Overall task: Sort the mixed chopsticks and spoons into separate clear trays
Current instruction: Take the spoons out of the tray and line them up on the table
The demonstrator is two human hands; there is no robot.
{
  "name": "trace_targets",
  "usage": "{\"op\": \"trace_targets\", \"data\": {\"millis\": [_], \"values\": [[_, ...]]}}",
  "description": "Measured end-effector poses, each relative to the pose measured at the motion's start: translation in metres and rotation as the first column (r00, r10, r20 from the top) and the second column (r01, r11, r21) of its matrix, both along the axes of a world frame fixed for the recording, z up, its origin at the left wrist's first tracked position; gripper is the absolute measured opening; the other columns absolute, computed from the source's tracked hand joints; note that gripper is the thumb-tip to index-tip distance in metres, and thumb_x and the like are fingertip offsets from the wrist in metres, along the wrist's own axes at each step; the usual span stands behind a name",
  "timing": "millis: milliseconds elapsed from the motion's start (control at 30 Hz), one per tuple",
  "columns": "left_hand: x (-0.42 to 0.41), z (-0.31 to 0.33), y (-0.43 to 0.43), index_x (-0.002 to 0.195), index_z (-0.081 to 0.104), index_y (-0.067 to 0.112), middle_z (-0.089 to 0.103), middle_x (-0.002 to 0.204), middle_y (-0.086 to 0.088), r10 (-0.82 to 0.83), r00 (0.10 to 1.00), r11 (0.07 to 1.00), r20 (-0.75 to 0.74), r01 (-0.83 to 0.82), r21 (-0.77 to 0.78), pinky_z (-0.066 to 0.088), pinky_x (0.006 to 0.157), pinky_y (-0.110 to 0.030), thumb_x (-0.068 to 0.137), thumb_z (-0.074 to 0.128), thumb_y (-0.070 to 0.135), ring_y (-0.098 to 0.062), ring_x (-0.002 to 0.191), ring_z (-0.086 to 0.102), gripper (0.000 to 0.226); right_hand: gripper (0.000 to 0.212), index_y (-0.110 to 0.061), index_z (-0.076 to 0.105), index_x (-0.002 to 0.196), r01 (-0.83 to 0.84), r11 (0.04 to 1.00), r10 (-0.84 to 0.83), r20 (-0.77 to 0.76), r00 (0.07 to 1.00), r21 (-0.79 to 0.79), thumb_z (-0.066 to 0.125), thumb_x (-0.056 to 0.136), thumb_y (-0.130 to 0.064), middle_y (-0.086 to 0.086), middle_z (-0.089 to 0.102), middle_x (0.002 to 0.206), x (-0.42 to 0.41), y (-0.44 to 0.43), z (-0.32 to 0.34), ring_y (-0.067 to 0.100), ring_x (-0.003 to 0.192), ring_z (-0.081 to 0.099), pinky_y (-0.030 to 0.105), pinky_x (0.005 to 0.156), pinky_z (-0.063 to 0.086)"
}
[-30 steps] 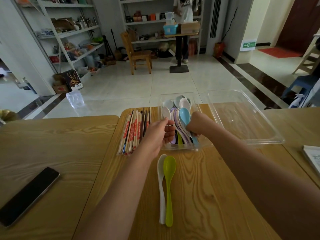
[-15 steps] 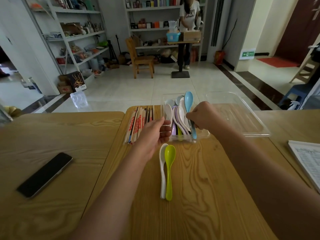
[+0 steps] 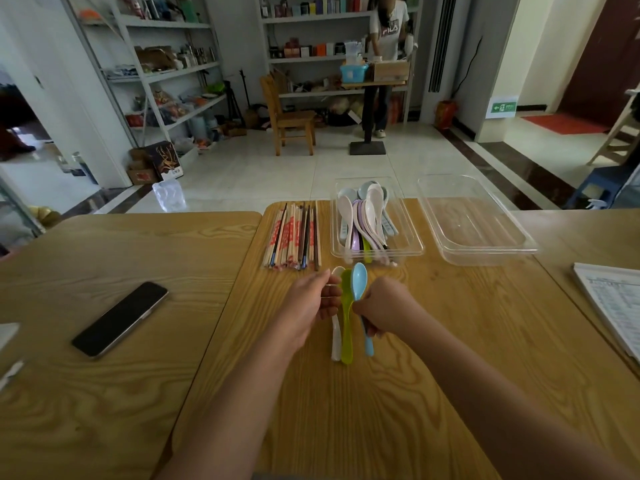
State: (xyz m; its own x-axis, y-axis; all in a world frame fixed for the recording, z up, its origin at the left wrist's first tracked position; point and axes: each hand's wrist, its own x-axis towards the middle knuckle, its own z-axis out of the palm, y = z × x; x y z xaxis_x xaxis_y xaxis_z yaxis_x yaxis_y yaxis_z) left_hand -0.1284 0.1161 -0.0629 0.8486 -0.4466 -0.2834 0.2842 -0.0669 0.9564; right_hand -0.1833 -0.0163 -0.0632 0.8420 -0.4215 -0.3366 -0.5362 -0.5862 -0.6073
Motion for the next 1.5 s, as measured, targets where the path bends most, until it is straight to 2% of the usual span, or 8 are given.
{"op": "trace_targets", "data": {"millis": [367, 567, 700, 800, 1133, 1233, 1367, 1500], "values": [[-0.002, -0.006, 0.001, 0.100, 0.066, 0.009, 0.067, 0.078, -0.004, 0.002, 1.000, 1.000, -0.027, -0.002, 0.030, 0.051, 0.059, -0.024, 0.104, 0.045, 0.030, -0.013, 0.067, 0.061, 0.030, 0.021, -0.004, 0.063, 0.079, 0.020, 0.999, -0.021, -0.043, 0.999, -0.036, 0.057, 0.095, -0.017, 0.001, 0.064, 0.051, 0.004, 0.001, -0.014, 0.006, 0.039, 0.060, 0.018, 0.042, 0.048], [-0.002, -0.004, -0.002, 0.096, 0.066, 0.010, 0.066, 0.076, -0.004, 0.003, 1.000, 1.000, -0.028, -0.003, 0.024, 0.051, 0.060, -0.024, 0.105, 0.044, 0.028, -0.013, 0.065, 0.061, 0.030, 0.021, 0.000, 0.066, 0.088, 0.036, 0.999, -0.035, -0.043, 0.998, 0.038, 0.056, 0.097, -0.017, 0.007, 0.068, 0.059, 0.009, 0.003, -0.013, 0.010, 0.045, 0.065, 0.021, 0.048, 0.054], [0.001, -0.003, -0.003, 0.095, 0.065, 0.008, 0.065, 0.076, -0.006, 0.010, 1.000, 1.000, -0.026, -0.009, 0.011, 0.050, 0.059, -0.025, 0.105, 0.044, 0.027, -0.014, 0.065, 0.060, 0.030, 0.023, 0.002, 0.067, 0.092, 0.011, 0.999, -0.010, -0.034, 0.999, 0.054, 0.054, 0.098, -0.016, 0.009, 0.070, 0.064, 0.012, 0.005, -0.012, 0.013, 0.050, 0.066, 0.027, 0.061, 0.061], [0.004, -0.002, -0.004, 0.094, 0.065, 0.009, 0.065, 0.076, -0.006, 0.014, 1.000, 1.000, -0.026, -0.014, 0.009, 0.049, 0.060, -0.025, 0.105, 0.044, 0.027, -0.015, 0.066, 0.060, 0.030, 0.025, 0.002, 0.068, 0.092, -0.006, 0.998, 0.008, -0.027, 1.000, 0.070, 0.054, 0.098, -0.017, 0.011, 0.071, 0.065, 0.011, 0.001, -0.012, 0.015, 0.051, 0.068, 0.027, 0.061, 0.061], [0.031, 0.017, -0.021, 0.101, 0.066, 0.007, 0.067, 0.079, -0.005, -0.015, 1.000, 0.999, 0.025, 0.016, -0.041, 0.050, 0.064, -0.027, 0.104, 0.044, 0.026, -0.015, 0.068, 0.062, 0.030, 0.016, -0.004, 0.069, 0.083, 0.042, 0.999, -0.041, 0.225, 0.974, 0.001, 0.063, 0.094, -0.014, 0.010, 0.071, 0.065, 0.026, -0.057, 0.038, 0.010, 0.043, 0.058, 0.020, 0.046, 0.047], [0.047, 0.026, -0.035, 0.102, 0.065, 0.007, 0.066, 0.078, -0.004, -0.030, 0.999, 0.998, 0.026, 0.031, -0.052, 0.051, 0.063, -0.026, 0.105, 0.043, 0.026, -0.015, 0.069, 0.062, 0.030, 0.011, 0.002, 0.070, 0.088, 0.119, 0.993, -0.109, 0.246, 0.963, -0.026, 0.063, 0.092, -0.006, 0.014, 0.071, 0.068, 0.053, -0.089, 0.046, 0.017, 0.050, 0.066, 0.027, 0.051, 0.055], [0.063, 0.038, -0.055, 0.103, 0.064, 0.005, 0.064, 0.077, -0.004, -0.055, 0.998, 0.997, 0.022, 0.056, -0.061, 0.050, 0.060, -0.024, 0.105, 0.042, 0.025, -0.014, 0.067, 0.059, 0.029, 0.009, 0.003, 0.069, 0.096, 0.137, 0.986, -0.121, 0.152, 0.981, -0.097, 0.063, 0.090, -0.001, 0.013, 0.072, 0.071, 0.089, -0.116, 0.041, 0.018, 0.055, 0.069, 0.036, 0.067, 0.062], [0.075, 0.042, -0.071, 0.102, 0.064, 0.004, 0.063, 0.075, -0.004, -0.071, 0.997, 0.995, 0.016, 0.072, -0.065, 0.048, 0.062, -0.025, 0.105, 0.043, 0.025, -0.014, 0.066, 0.058, 0.030, 0.011, 0.003, 0.063, 0.099, 0.078, 0.980, -0.060, 0.106, 0.993, -0.181, 0.061, 0.089, -0.001, 0.009, 0.066, 0.072, 0.113, -0.118, 0.030, 0.013, 0.054, 0.065, 0.021, 0.045, 0.052]]}}
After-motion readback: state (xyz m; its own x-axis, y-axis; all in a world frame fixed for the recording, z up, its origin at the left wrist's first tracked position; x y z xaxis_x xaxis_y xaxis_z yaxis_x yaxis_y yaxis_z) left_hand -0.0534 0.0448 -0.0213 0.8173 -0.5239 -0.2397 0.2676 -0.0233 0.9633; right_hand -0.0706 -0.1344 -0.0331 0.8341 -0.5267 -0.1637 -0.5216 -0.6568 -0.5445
